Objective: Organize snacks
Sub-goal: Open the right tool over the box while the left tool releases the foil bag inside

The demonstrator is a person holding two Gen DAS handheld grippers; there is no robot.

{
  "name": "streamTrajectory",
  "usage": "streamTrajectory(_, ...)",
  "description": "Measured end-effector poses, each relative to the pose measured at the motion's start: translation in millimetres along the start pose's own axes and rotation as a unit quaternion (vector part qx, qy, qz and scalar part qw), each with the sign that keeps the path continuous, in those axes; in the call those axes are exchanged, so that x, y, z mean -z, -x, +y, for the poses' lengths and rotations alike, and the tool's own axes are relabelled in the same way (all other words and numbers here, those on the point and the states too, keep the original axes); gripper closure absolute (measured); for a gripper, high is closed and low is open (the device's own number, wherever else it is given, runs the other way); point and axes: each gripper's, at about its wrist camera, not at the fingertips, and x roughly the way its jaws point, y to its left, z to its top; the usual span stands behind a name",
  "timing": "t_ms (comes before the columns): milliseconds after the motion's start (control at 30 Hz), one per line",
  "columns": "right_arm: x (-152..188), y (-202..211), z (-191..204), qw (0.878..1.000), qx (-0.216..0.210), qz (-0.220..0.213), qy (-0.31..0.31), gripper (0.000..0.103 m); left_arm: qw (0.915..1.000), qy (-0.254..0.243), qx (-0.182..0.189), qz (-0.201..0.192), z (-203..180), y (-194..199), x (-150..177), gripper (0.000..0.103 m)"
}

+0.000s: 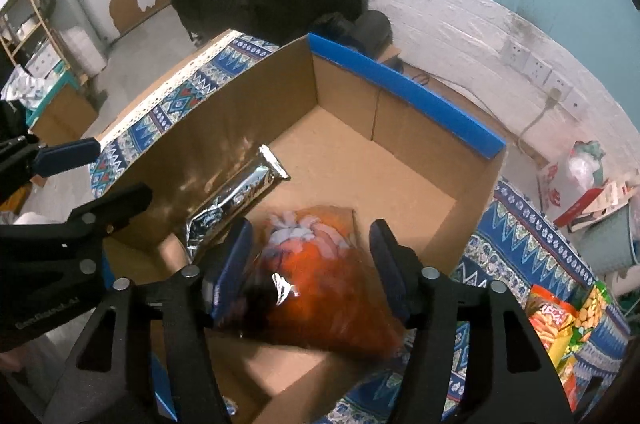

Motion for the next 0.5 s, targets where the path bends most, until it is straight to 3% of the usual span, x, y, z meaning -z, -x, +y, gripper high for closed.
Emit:
streamTrajectory(167, 1, 17, -6, 1.000, -0.002, -0.018, -0.010, 0.032, 0.9999, 0.002, 0.010, -0.010, -5, 9, -3, 0.040)
streamTrajectory(500, 15, 51, -29, 0.999, 0.012, -0.034, -0.022, 0.029, 0.9983, -0.011, 0.056, -0.011, -34, 19, -9, 0.040)
